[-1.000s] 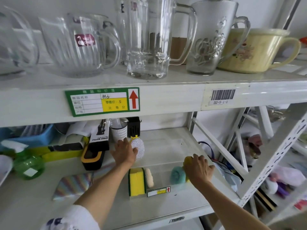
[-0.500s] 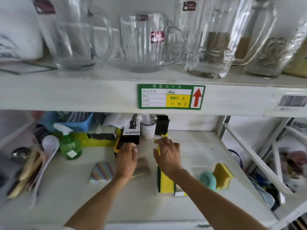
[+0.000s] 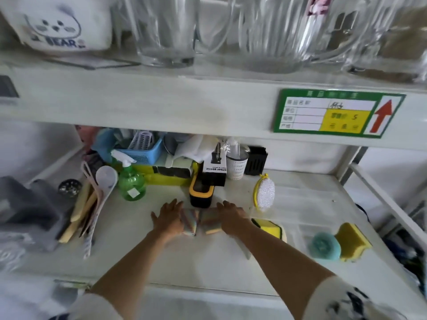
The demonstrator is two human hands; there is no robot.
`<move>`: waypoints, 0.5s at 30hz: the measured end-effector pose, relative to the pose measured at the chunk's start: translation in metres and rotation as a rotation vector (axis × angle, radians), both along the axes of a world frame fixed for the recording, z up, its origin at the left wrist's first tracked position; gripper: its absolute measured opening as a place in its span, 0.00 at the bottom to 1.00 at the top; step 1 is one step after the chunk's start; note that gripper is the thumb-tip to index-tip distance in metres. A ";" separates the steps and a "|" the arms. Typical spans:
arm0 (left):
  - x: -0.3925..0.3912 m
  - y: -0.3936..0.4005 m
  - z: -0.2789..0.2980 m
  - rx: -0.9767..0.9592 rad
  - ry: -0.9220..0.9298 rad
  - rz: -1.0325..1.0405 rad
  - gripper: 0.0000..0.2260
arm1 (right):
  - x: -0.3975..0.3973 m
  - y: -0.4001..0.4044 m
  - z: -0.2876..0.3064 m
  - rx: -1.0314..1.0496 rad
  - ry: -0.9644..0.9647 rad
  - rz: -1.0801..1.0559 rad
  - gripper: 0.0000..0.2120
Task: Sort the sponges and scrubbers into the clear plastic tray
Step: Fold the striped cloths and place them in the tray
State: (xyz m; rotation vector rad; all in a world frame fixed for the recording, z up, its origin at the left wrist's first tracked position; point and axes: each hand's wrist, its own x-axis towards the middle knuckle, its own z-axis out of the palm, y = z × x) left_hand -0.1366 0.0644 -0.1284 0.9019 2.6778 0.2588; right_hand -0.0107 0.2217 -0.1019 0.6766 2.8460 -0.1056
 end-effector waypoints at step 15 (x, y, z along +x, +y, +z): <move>-0.007 -0.031 -0.005 0.066 0.130 -0.004 0.31 | -0.020 -0.003 0.003 0.190 -0.083 0.132 0.31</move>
